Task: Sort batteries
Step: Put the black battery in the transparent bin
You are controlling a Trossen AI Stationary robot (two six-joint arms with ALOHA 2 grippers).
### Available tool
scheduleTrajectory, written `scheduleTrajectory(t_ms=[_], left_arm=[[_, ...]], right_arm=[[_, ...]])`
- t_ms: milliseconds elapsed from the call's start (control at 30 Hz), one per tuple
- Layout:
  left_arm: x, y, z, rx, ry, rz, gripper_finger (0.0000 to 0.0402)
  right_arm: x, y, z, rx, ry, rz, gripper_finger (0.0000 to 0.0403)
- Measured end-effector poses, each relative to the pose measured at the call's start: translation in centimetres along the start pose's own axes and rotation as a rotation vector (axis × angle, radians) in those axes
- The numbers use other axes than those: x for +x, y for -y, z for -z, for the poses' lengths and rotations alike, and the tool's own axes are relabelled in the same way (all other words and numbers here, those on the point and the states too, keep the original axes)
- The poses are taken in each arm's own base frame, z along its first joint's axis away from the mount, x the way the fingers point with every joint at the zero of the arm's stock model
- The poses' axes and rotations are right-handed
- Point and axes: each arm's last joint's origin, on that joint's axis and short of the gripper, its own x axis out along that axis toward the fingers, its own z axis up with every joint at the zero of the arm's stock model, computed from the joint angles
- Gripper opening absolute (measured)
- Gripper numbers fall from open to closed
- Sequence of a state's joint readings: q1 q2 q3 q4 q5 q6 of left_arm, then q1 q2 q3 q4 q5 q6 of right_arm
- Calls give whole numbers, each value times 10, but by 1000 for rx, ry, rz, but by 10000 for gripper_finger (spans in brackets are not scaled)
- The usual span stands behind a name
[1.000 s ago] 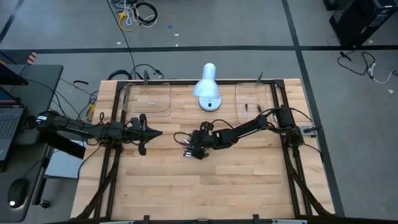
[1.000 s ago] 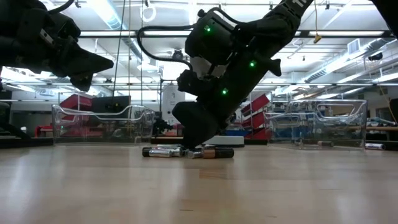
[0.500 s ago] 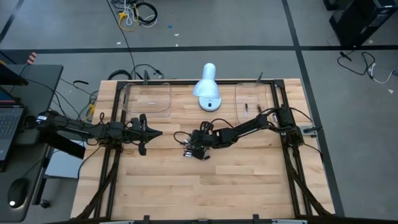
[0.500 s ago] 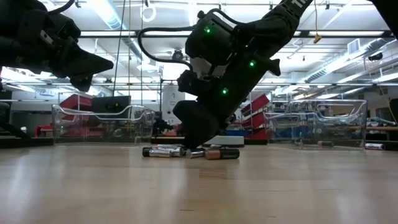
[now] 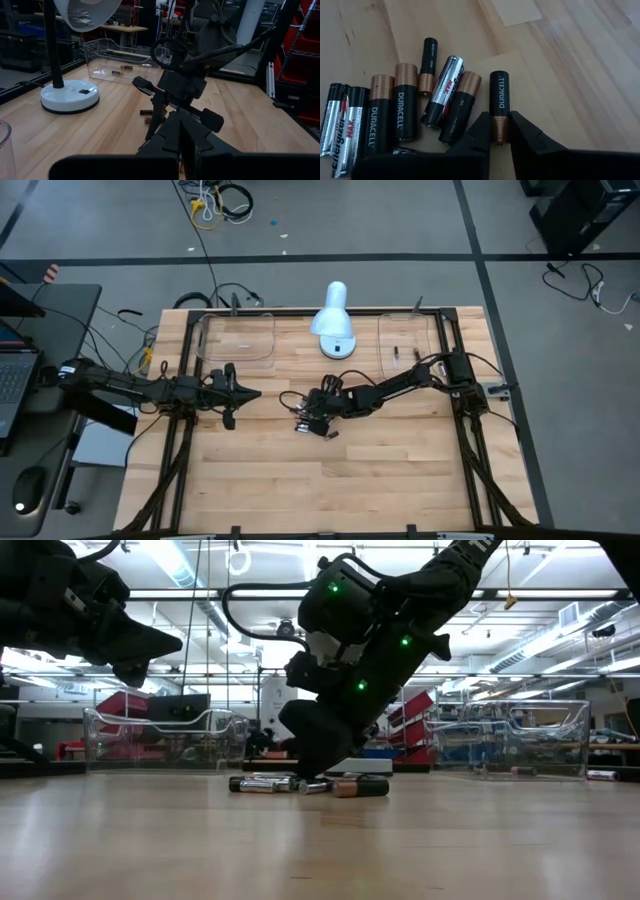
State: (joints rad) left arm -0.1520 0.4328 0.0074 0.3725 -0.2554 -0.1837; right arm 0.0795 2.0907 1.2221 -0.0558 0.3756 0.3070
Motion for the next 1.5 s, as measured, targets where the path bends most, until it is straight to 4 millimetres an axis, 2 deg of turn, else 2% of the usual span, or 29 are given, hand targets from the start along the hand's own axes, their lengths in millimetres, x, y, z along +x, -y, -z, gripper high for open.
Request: scheduleTrajectory(t_ms=[300,767,1167,1500], left_arm=[[0,0,0,0,0,0,2],[0,0,0,0,0,0,2],[0,0,0,0,0,1,2],[0,0,0,0,-1,0,2]], right_arm=[[-3,0,-3,-15,19,1,42],[-29,1,-22,-34,95,-8,42],[-66,-4,-36,-53,156,-46,41],[-113,-6,-48,-53,220,-95,41]])
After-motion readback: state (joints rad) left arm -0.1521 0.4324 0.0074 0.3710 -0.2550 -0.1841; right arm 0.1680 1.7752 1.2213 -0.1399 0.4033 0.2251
